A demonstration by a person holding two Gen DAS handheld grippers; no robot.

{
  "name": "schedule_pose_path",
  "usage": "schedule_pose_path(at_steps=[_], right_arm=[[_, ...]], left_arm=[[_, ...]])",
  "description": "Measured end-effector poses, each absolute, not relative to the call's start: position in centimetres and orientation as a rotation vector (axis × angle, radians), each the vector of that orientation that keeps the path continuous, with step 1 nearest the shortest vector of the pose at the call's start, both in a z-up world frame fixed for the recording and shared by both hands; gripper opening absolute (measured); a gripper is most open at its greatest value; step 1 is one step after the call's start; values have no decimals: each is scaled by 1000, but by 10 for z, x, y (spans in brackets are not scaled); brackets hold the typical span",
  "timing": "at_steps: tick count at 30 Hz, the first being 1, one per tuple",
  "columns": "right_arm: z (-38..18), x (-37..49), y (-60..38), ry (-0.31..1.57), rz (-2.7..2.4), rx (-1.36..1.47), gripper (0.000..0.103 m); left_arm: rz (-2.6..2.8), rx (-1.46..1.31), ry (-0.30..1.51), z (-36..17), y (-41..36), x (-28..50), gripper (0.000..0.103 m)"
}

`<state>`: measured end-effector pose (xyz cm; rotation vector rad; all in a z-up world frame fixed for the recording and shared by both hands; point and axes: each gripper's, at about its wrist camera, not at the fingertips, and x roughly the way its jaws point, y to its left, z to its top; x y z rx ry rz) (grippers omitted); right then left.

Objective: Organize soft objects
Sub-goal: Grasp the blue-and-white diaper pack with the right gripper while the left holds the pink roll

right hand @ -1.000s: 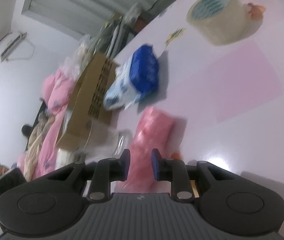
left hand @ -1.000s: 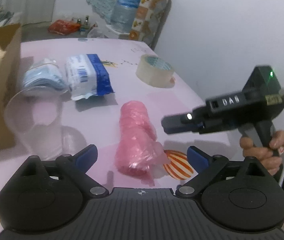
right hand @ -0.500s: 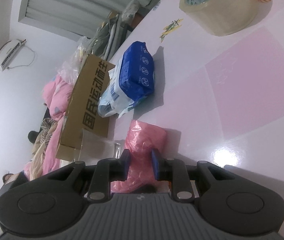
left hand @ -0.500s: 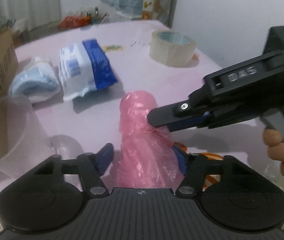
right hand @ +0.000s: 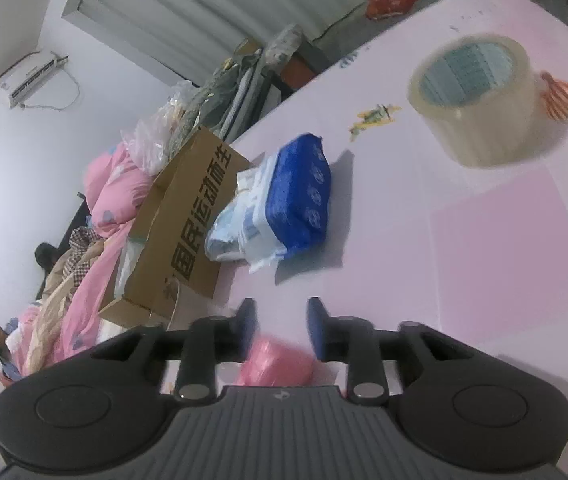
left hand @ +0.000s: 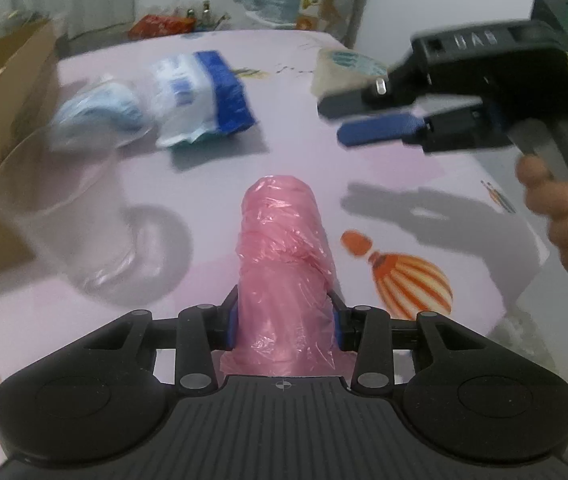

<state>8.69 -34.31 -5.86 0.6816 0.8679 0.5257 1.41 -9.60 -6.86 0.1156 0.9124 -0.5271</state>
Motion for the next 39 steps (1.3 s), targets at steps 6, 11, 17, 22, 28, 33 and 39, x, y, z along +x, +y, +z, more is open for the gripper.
schedule_pose_path(at_steps=[6,11,17,22,28,33,39], right_arm=[[-56,127,-320,848,523,630,63],[-70,169,-306,870,498,635,63],[-86,195,-294,883,506,639,67],[-86,196,-288,886,520,617,65],[-74,183,-288,901,489,556,58],[-68,148,-301,956,485,523,57],[-61,82,-316,1029,513,475,56]], left_arm=[[-475,46,939,-66,-62,7,39],[-440,1,950,-65,-43,4,39],[-426,-23,953,-65,-38,7,39],[-426,-42,945,-65,-38,3,39],[-427,-61,942,-65,-35,3,39],[-435,-72,936,-65,-34,2,39],[-441,-101,936,-68,-31,6,39]])
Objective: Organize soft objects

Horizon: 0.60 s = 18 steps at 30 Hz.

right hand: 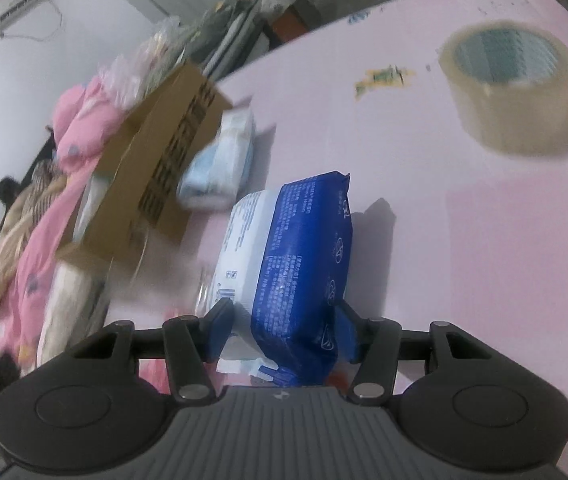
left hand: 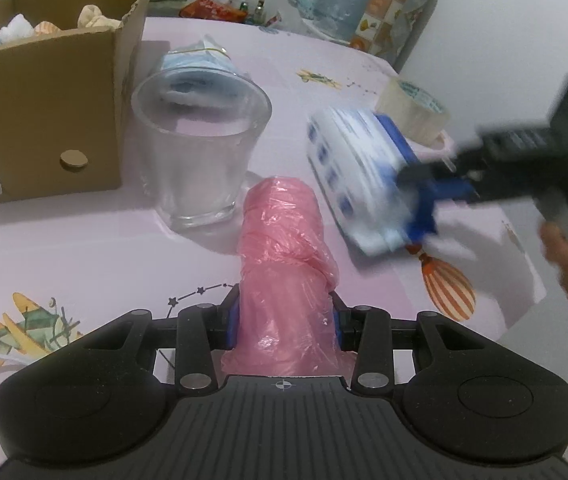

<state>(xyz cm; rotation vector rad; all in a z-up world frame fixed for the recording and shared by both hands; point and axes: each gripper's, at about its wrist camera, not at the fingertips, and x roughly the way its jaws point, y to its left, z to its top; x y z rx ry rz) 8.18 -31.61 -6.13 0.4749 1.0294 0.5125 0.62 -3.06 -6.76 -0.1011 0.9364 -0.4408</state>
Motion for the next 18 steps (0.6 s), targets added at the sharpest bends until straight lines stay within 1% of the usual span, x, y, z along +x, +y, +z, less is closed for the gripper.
schedule_pose_path(at_steps=[6,11,16,18], right_arm=[[-48,37,-307,1029,558,379,56],[-41,38,-337,950,486,526,59],[-65,59,-349,1018,440,623,59],[-72,66,-349,1034,466,661,62]], left_arm=[[-449,-102,940,-67,-38,11,39],[-447,-115,942,-67,-43,18,39],[-453,-140,941,-67,-47,22,39],[-459,-139,941,-67,-48,24,39]])
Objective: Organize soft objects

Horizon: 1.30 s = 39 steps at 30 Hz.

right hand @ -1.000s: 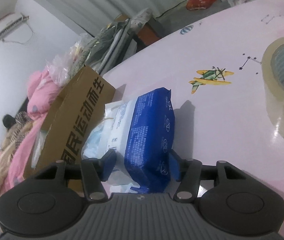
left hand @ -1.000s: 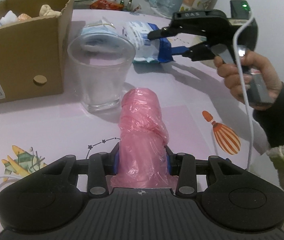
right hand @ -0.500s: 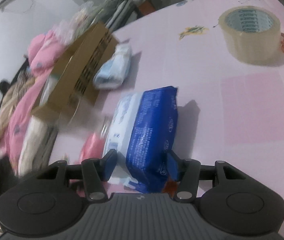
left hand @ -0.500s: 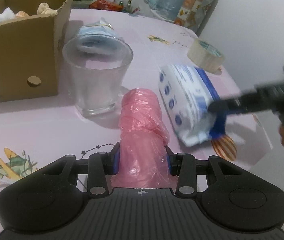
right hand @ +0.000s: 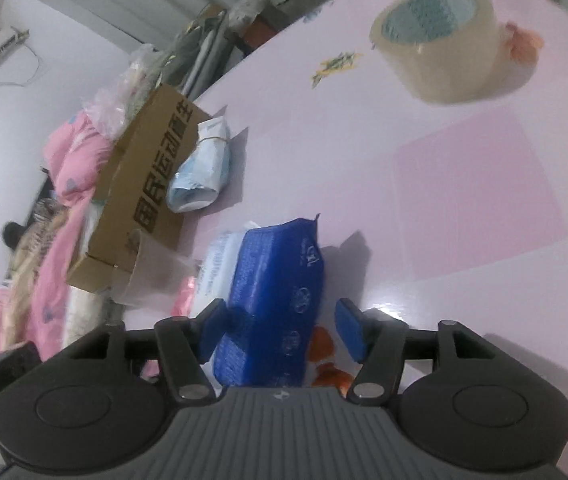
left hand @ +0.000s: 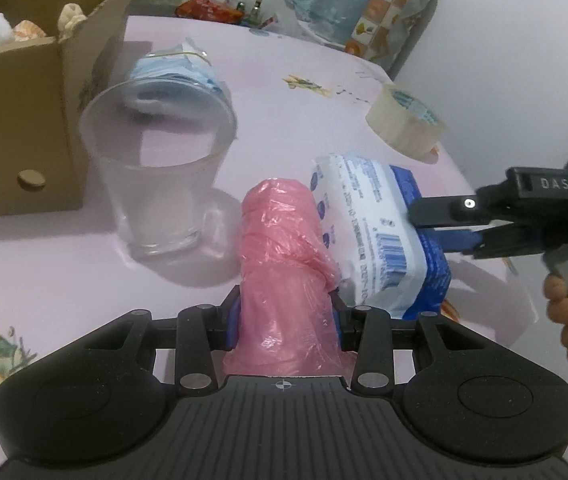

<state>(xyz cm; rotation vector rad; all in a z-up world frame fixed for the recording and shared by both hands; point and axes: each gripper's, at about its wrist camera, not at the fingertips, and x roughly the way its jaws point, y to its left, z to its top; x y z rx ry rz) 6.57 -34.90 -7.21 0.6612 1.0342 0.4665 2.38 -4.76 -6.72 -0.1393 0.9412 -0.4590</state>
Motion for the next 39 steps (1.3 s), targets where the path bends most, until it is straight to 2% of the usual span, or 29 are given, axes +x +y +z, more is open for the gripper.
schedule_pose_path(at_steps=[2,7,14,22,29,39], right_arm=[[-78,70,-346,1049,499,686,62],[-83,69,-337,1053,523,675,70],[-75,61,-325,1006,506,590,66],[-29,41,-279,939,408,118,64],[-18,34,-238,928,334,-190,64],[-6,37,-262,977,368,126,64]], left_arm=[[-463,-131,942,-67,-50,26,39],[-464,-78,932,-66,-58,27,39],[-460,-59,921,-66,-62,27,39],[-533,-114,941,-68,-62,25,40],[-567,-191,957,-70,-51,25,41],[-583,-222,940,-73,-42,24,41]])
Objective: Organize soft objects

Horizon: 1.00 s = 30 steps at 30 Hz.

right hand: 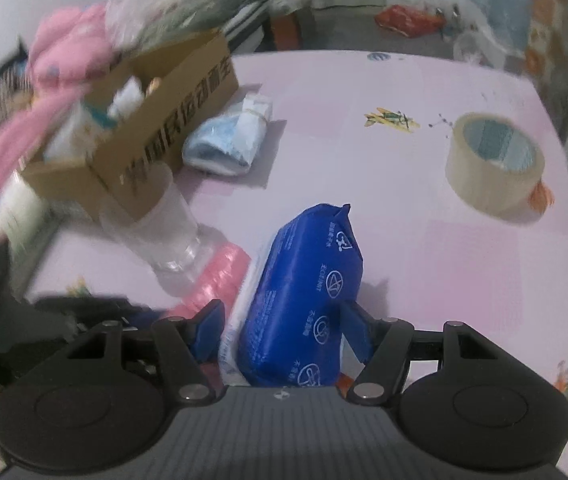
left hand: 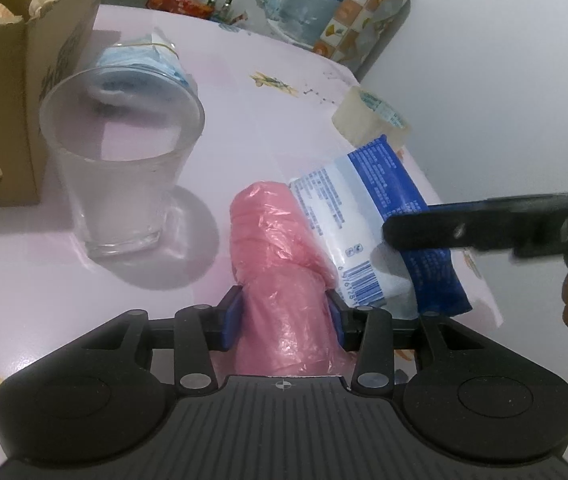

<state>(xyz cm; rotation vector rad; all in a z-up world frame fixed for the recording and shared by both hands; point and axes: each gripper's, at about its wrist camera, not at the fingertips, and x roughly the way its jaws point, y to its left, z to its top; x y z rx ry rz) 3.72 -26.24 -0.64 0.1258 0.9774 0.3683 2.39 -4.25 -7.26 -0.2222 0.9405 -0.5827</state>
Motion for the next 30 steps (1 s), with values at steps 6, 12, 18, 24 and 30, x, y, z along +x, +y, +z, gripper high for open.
schedule_pose_path(at_steps=[6,12,18,24,30], right_arm=[[-7,30,-288,885,422,375,64],[-19,26,-299,813,452,501,64],[-30,28,-306,772,503,609,64],[-38,31,-307,739,538,646,63],[-44,32,-298,673,551,628,63]], left_arm=[[-594,-240,940,-74,-37,22,41],[-570,-227,942,-71,-40,23,41],[-532,-217,947,-69,-43,21,41],[-507,-224,940,-70,-43,17,42],[-479,-213,938,-67,-43,14,43]])
